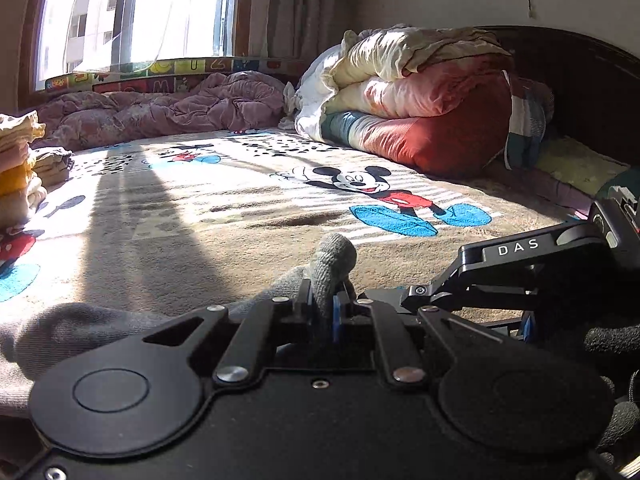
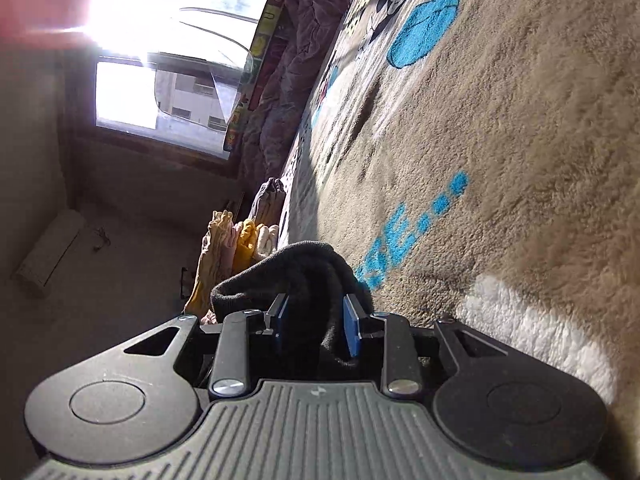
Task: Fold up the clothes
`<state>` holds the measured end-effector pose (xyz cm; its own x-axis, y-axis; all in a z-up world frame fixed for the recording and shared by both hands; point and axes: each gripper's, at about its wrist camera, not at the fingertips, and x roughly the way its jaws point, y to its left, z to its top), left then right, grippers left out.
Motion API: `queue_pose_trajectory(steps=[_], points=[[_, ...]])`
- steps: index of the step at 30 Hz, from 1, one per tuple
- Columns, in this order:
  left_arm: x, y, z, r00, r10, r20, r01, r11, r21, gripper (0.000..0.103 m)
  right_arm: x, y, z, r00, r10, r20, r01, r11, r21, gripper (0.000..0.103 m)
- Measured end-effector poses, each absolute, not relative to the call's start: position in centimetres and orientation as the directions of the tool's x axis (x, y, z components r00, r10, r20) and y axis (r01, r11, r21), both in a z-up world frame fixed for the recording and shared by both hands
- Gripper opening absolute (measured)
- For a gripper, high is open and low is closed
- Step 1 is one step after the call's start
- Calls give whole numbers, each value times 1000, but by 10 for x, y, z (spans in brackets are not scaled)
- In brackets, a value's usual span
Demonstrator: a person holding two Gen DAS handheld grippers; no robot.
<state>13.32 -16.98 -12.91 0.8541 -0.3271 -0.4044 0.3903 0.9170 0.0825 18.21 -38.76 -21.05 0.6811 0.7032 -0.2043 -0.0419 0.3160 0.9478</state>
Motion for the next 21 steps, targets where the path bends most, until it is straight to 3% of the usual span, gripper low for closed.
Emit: queue_pose_trajectory(steps=[4, 7, 10, 11, 13, 15, 17, 21], points=[[105, -208, -158, 870, -266, -415, 449, 775, 444, 7, 177, -400, -216, 730, 667, -146, -15, 229, 973, 23], [96, -219, -171, 885, -226, -406, 444, 672, 592, 6, 176, -402, -197, 769, 614, -177, -71, 358, 931, 23], [95, -224, -173, 888, -201, -414, 444, 609, 657, 6, 177, -388, -175, 767, 625, -148, -197, 449, 872, 23], [95, -222, -169, 882, -203, -424, 453, 611, 649, 7, 177, -383, -167, 764, 631, -138, -239, 474, 847, 23], [95, -210, -156, 861, -226, -456, 482, 647, 591, 16, 177, -372, -153, 744, 658, -116, -323, 506, 800, 23], [92, -192, -140, 837, -263, -480, 511, 689, 514, 44, 178, -364, -147, 716, 688, -116, -367, 513, 776, 23], [89, -162, -121, 811, -321, -489, 537, 741, 404, 58, 179, -358, -145, 705, 697, -129, -379, 524, 763, 23], [96, -98, -101, 819, -332, -468, 455, 872, 178, 53, 175, -333, -138, 668, 720, -188, -439, 585, 682, 23]])
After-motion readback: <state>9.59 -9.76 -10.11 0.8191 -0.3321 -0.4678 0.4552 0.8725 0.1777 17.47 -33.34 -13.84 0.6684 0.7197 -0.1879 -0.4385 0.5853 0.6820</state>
